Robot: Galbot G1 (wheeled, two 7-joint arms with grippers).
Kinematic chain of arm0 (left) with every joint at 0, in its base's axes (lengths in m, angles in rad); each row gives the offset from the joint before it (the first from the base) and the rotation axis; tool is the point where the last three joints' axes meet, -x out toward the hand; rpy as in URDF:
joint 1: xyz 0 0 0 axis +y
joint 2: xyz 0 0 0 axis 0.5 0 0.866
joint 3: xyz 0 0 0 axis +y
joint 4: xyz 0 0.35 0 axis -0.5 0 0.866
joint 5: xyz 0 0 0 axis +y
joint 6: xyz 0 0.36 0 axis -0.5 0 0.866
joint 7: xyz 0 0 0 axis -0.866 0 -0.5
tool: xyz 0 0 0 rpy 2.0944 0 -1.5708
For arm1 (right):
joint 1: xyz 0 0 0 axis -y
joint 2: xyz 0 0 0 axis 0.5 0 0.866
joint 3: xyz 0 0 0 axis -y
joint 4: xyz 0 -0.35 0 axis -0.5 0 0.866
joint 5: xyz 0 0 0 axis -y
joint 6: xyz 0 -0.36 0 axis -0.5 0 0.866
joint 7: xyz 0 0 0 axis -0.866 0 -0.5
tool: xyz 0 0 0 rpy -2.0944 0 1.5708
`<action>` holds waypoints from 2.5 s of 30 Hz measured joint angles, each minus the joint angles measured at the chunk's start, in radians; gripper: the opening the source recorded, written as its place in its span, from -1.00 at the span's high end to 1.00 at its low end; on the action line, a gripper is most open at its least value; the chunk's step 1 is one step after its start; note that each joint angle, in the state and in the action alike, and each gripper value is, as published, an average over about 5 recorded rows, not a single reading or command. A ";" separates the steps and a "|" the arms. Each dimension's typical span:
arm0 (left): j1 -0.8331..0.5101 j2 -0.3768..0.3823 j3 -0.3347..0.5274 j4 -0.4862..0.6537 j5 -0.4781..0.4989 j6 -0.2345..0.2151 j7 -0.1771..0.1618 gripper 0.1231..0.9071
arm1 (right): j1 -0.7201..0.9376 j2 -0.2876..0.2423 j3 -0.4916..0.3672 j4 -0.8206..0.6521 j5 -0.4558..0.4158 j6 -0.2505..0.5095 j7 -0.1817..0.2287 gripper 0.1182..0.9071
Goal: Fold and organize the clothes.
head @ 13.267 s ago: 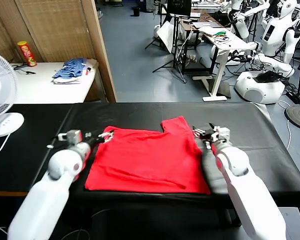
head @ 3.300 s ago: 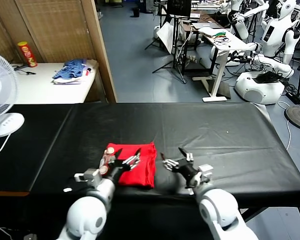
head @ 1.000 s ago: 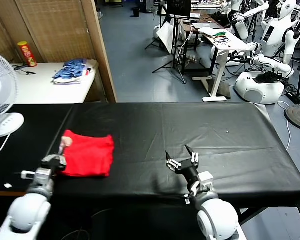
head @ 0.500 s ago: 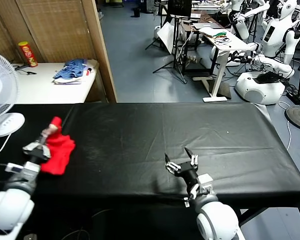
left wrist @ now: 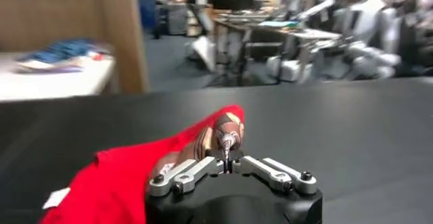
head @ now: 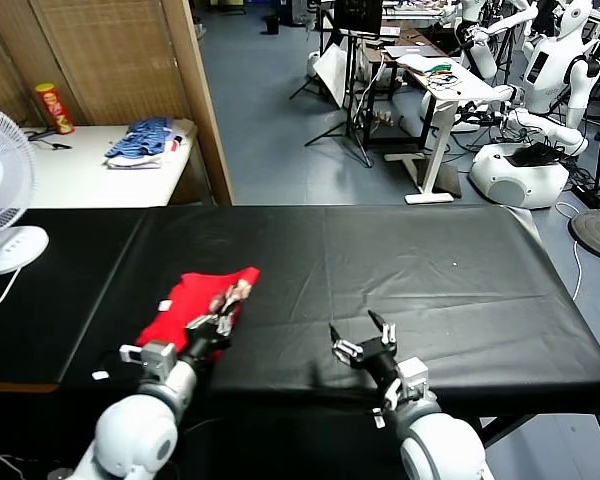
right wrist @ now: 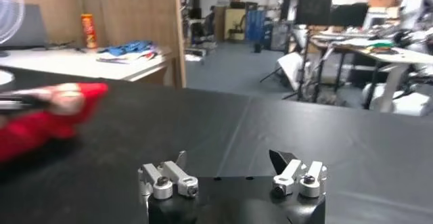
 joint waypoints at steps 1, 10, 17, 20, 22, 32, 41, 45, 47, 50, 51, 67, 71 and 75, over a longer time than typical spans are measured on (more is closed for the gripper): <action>-0.004 -0.004 0.008 0.001 0.005 -0.009 0.014 0.70 | 0.003 -0.004 -0.004 -0.003 0.012 -0.009 -0.009 -0.72; -0.015 -0.014 0.028 -0.017 -0.021 -0.071 0.077 -0.51 | 0.065 -0.022 -0.065 -0.055 0.176 -0.104 -0.025 -0.72; 0.023 -0.004 -0.010 -0.043 -0.021 -0.098 0.067 -0.72 | 0.172 0.034 -0.139 -0.155 0.367 -0.135 0.072 -0.72; 0.044 -0.005 -0.030 -0.054 -0.025 -0.103 0.050 -0.72 | 0.215 0.065 -0.168 -0.207 0.417 -0.136 0.111 -0.71; 0.057 -0.007 -0.043 -0.058 -0.030 -0.106 0.039 -0.72 | 0.238 0.084 -0.182 -0.237 0.435 -0.136 0.129 -0.67; 0.106 -0.014 -0.087 -0.080 -0.029 -0.118 0.026 -0.72 | 0.307 0.119 -0.198 -0.352 0.432 -0.112 0.128 0.47; 0.132 -0.013 -0.097 -0.066 0.013 -0.152 0.018 -0.72 | 0.326 0.049 -0.175 -0.386 0.178 0.024 -0.025 0.95; 0.156 -0.007 -0.101 -0.052 0.031 -0.196 0.016 -0.72 | 0.299 -0.024 -0.150 -0.358 0.084 0.078 -0.078 0.59; 0.169 -0.003 -0.104 -0.043 0.039 -0.218 0.019 -0.72 | 0.271 -0.063 -0.134 -0.327 0.068 0.109 -0.072 0.30; 0.189 0.002 -0.106 -0.030 0.052 -0.256 0.023 -0.72 | 0.214 -0.116 -0.107 -0.266 0.056 0.158 -0.040 -0.13; 0.196 0.004 -0.106 -0.026 0.058 -0.269 0.023 -0.72 | 0.191 -0.130 -0.095 -0.244 0.053 0.174 -0.025 -0.25; 0.418 0.062 -0.164 -0.104 0.047 -0.327 -0.068 -0.72 | -0.392 -0.128 0.138 0.156 -0.007 0.393 0.201 -0.72; 0.516 0.065 -0.196 -0.132 0.027 -0.348 -0.070 -0.72 | -0.518 -0.111 0.151 0.215 -0.010 0.402 0.257 -0.72; 0.606 0.057 -0.227 -0.164 0.012 -0.331 -0.085 -0.72 | -0.612 -0.105 0.158 0.249 -0.010 0.372 0.296 -0.72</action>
